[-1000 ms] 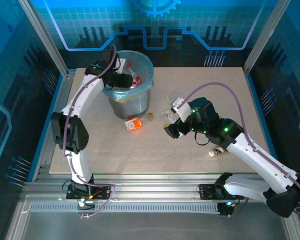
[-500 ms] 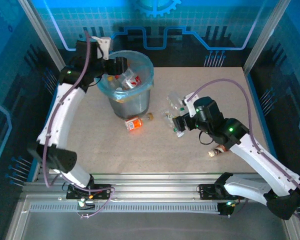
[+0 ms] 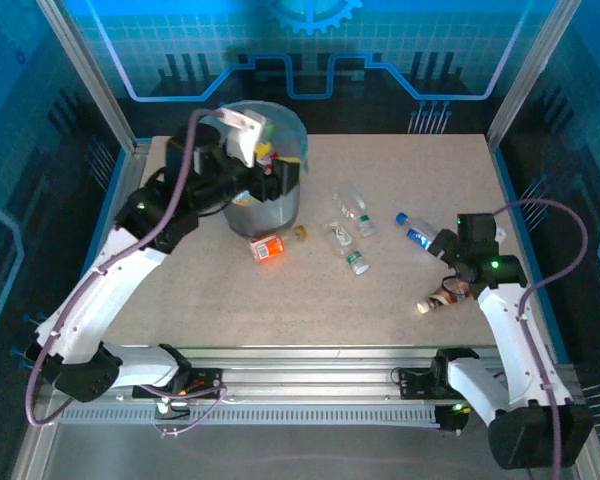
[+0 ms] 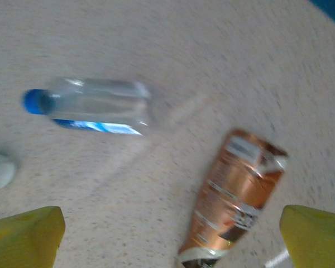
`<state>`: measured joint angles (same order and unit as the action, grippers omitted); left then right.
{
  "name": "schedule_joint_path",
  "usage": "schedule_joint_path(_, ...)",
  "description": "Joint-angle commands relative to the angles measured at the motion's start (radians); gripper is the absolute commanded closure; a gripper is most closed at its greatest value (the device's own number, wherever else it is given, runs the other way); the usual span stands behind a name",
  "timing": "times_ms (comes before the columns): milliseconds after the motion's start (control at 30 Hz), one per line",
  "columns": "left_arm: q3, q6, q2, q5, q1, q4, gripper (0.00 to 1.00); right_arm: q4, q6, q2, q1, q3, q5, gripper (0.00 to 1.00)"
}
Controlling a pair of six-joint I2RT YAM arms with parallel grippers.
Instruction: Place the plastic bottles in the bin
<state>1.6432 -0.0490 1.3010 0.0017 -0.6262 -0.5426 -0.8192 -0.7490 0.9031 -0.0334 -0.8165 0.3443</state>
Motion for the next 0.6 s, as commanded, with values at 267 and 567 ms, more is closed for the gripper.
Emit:
schedule_joint_path(267,-0.092,-0.023,0.102,0.02,-0.149,0.063,0.22,0.159,-0.191,0.087,-0.07,0.21,-0.164,0.0)
schedule_joint_path(567,-0.102,-0.009,0.099,0.004,-0.151,0.046,0.22,0.216,-0.226,0.114,-0.065,0.29,-0.178,0.04)
